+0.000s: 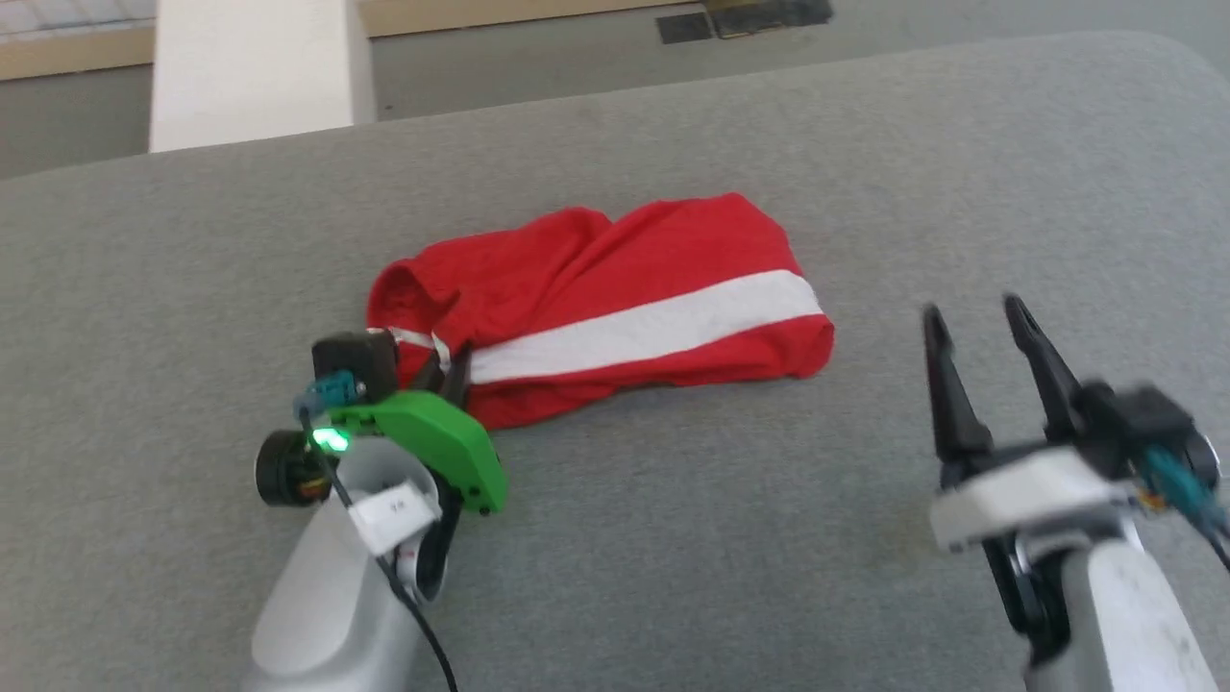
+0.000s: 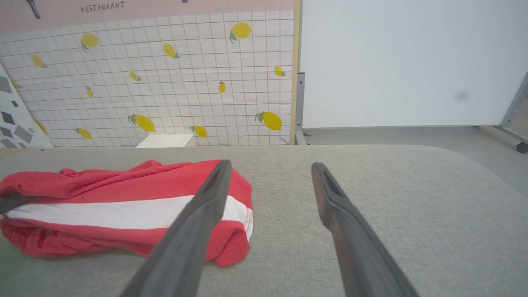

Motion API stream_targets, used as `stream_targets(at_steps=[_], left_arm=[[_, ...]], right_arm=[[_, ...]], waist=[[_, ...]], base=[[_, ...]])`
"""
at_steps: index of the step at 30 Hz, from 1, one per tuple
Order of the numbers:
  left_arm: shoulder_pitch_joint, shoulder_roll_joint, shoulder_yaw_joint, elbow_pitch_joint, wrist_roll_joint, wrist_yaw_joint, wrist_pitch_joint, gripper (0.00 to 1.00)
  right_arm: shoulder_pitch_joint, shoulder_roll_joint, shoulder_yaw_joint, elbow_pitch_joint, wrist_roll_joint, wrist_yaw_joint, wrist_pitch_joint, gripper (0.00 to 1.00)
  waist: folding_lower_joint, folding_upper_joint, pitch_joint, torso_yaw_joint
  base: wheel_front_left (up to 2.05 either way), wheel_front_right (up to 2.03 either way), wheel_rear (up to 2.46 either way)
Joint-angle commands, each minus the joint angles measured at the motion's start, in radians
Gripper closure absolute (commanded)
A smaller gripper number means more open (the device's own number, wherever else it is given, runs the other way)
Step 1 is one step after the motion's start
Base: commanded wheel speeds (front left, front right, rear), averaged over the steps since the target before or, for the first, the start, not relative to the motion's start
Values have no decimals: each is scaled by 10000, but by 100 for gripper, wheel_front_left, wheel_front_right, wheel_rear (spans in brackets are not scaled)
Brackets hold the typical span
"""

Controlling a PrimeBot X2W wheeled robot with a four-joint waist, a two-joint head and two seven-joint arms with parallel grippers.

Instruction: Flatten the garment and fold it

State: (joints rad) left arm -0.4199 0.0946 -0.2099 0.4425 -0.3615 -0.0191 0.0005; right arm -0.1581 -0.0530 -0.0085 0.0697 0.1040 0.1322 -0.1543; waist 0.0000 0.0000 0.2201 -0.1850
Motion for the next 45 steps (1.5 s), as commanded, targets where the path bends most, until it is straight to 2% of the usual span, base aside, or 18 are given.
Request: stream_targets(at_steps=[1, 10, 20, 21, 23, 26, 31, 35, 40, 45], left_arm=[[558, -9, -135, -704, -113, 80, 177, 100], [851, 64, -262, -1539, -92, 337, 505, 100], [687, -6, -439, -1836, -204, 311, 487, 100], [690, -16, -441, -1837, -230, 311, 469, 100], [723, -25, -450, -1821, -271, 316, 434, 100], [788, -29, -463, -1755, -327, 315, 411, 100], [969, 6, -416, -1790, -402, 332, 194, 100], [1236, 31, -332, -2021, -528, 327, -45, 100], [1824, -1, -158, -2711, -968, 253, -198, 100], [2566, -14, 51, -3864, -1789, 30, 82, 100]], right_arm=[[-1121, 28, 95, 740, 9, -15, 1158, 0], [-3363, 28, -105, 3324, 28, -15, 4810, 0], [-4337, 28, 401, 4748, -905, -15, 7018, 2], [-4333, 28, 448, 4752, -926, -15, 7091, 23], [-4263, 28, 512, 4625, -1040, -15, 7072, 99], [-4032, 28, 529, 4258, -1128, -15, 6574, 100], [-3316, 28, 342, 3248, -1049, -15, 4899, 100], [-2363, 28, 215, 2258, -620, -15, 4066, 100], [-810, 28, 26, 766, 156, -15, 3917, 100], [721, 28, -311, -921, 610, -15, 4535, 100]], waist=[[0, 0, 57, 613], [0, 0, 569, 1306], [0, 0, 1119, 1627], [0, 0, 1125, 1634], [0, 0, 1100, 1632], [0, 0, 960, 1617], [0, 0, 502, 1519], [0, 0, -19, 1407], [0, 0, -644, 1238], [0, 0, -1129, 1089]], base=[[0, 0, 0], [0, 0, 0], [0, 0, 0], [0, 0, 0], [0, 0, 0], [0, 0, 0], [0, 0, 0], [0, 0, 0], [0, 0, 0], [0, 0, 0]])
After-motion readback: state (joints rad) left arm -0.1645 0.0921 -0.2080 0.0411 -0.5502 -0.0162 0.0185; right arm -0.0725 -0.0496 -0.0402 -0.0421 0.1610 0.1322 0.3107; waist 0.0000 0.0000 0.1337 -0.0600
